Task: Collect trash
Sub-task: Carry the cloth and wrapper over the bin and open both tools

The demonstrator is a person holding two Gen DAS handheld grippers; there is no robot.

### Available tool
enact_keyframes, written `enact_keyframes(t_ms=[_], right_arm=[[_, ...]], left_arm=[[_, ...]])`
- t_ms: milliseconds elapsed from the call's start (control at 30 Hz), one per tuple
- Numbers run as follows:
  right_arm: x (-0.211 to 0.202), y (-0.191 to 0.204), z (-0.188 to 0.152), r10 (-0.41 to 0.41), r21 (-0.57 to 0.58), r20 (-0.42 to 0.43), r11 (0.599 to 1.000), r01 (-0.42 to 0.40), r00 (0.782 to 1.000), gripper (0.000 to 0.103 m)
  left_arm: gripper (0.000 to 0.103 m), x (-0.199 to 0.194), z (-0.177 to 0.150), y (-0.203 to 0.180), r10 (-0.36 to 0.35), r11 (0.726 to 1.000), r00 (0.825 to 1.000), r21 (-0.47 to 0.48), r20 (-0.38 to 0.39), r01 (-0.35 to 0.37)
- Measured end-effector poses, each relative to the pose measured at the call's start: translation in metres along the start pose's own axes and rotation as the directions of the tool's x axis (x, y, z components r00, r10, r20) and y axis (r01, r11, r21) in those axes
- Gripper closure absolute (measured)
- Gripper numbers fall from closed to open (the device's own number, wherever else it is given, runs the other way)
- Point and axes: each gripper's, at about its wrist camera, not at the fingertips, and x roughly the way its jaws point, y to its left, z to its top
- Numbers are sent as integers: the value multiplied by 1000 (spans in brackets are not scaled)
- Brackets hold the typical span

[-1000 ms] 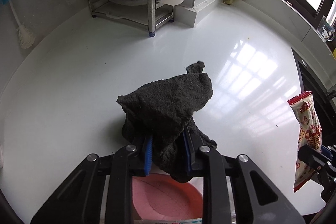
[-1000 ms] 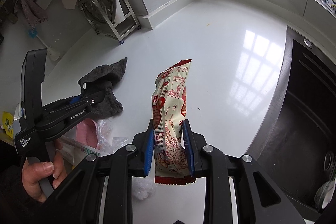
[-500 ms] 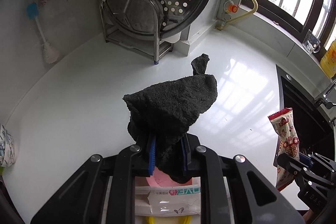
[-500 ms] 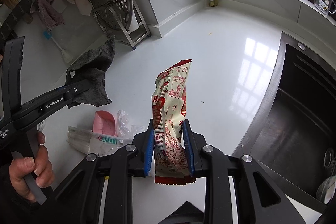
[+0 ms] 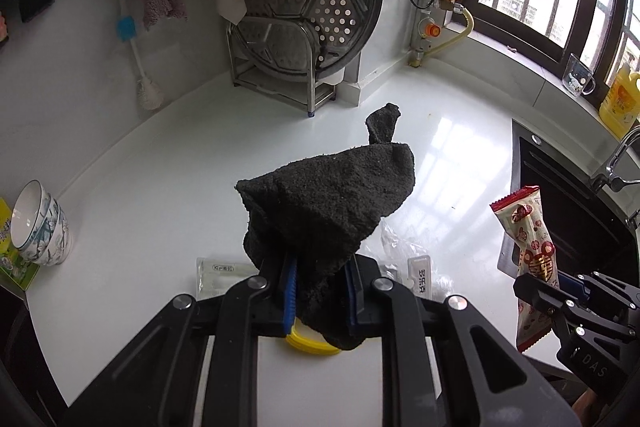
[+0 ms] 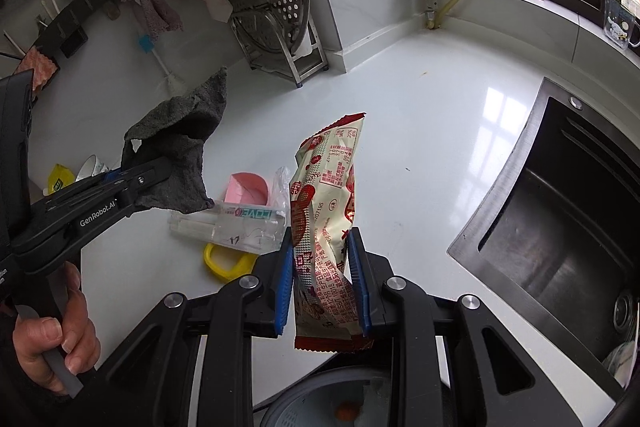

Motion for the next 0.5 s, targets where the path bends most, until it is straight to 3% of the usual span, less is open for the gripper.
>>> enact_keyframes(t_ms=[500], right_arm=[[-51, -2, -76, 86, -63, -73, 994, -90, 994, 78]], left_arm=[[85, -87, -82, -19, 41, 997, 999, -61, -11, -42]])
